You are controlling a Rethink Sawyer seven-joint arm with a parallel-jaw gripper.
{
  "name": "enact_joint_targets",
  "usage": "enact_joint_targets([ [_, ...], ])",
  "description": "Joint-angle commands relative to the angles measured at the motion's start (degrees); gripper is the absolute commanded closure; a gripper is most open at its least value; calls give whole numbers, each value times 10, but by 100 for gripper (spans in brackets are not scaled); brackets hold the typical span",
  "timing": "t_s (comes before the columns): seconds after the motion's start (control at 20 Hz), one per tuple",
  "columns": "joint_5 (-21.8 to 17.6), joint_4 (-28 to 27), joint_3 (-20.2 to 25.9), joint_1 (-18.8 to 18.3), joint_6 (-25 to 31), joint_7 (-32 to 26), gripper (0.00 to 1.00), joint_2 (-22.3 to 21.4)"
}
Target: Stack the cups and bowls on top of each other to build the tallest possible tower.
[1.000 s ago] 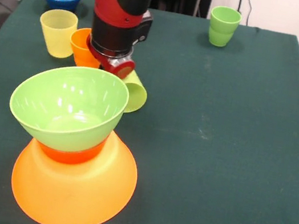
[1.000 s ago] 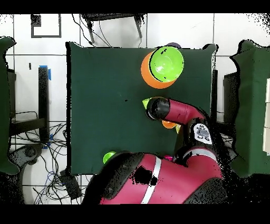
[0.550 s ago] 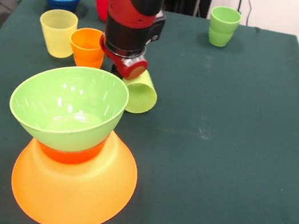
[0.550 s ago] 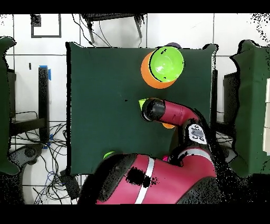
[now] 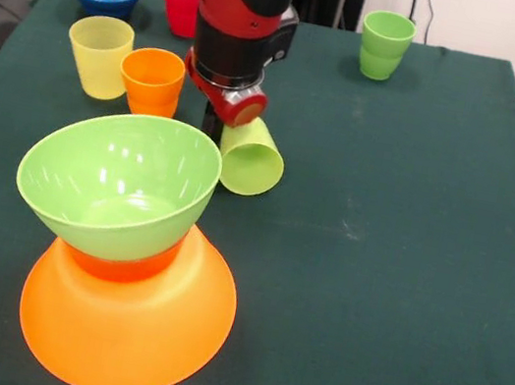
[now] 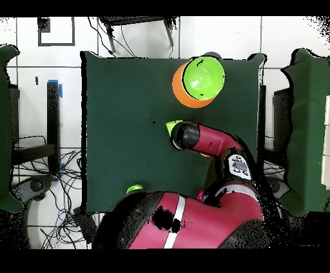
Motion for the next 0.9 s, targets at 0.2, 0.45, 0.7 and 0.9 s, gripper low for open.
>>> enact_joint_targets([
  [0.2,39,28,42,34,23,75,100,-33],
  [0.45,55,33,40,47,32,83,100,-42],
  [0.7,72,25,32,59,49,85,100,-50],
  [0.9,86,17,24,70,60,87,100,-51],
])
